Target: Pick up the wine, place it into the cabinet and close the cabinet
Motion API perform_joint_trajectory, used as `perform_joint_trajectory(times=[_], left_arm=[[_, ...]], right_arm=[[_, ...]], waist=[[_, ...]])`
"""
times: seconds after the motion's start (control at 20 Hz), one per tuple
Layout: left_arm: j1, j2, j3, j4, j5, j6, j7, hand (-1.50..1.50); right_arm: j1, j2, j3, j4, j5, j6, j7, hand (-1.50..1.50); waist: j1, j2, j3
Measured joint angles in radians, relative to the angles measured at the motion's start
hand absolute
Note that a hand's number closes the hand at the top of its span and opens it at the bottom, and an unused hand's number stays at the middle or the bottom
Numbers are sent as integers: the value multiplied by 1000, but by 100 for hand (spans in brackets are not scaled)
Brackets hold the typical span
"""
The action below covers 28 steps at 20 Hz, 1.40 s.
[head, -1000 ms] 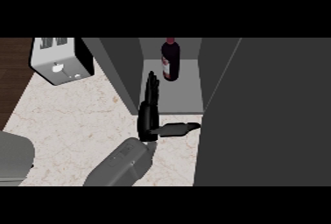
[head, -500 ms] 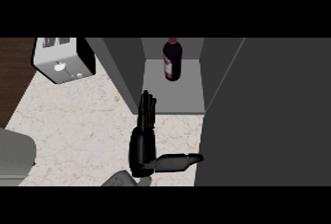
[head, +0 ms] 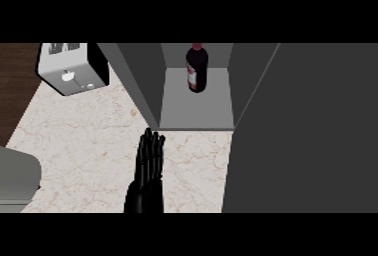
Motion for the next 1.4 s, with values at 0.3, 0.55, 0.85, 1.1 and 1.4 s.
perform_joint_trajectory(times=[0.3, 0.55, 0.85, 1.1, 1.4], left_arm=[[104, 126, -11, -146, -8, -62, 5, -150], [185, 241, 29, -236, 18, -161, -7, -150], [269, 332, 84, -300, 40, -242, -29, -150], [324, 404, 203, -338, 112, -317, -48, -150], [385, 462, 328, -382, 183, -374, -55, -150]], right_arm=[[34, -5, 22, 3, -28, 53, 9, 150], [39, -7, 79, 14, -28, 77, 29, 150], [73, 5, 127, 24, -42, 108, 43, 150], [147, 39, 211, 24, -57, 106, 79, 150], [184, 51, 352, 22, -66, 137, 100, 150]], waist=[[-2, 0, 0], [-2, 0, 0], [-2, 0, 0], [-3, -1, -1], [-2, -2, -1]])
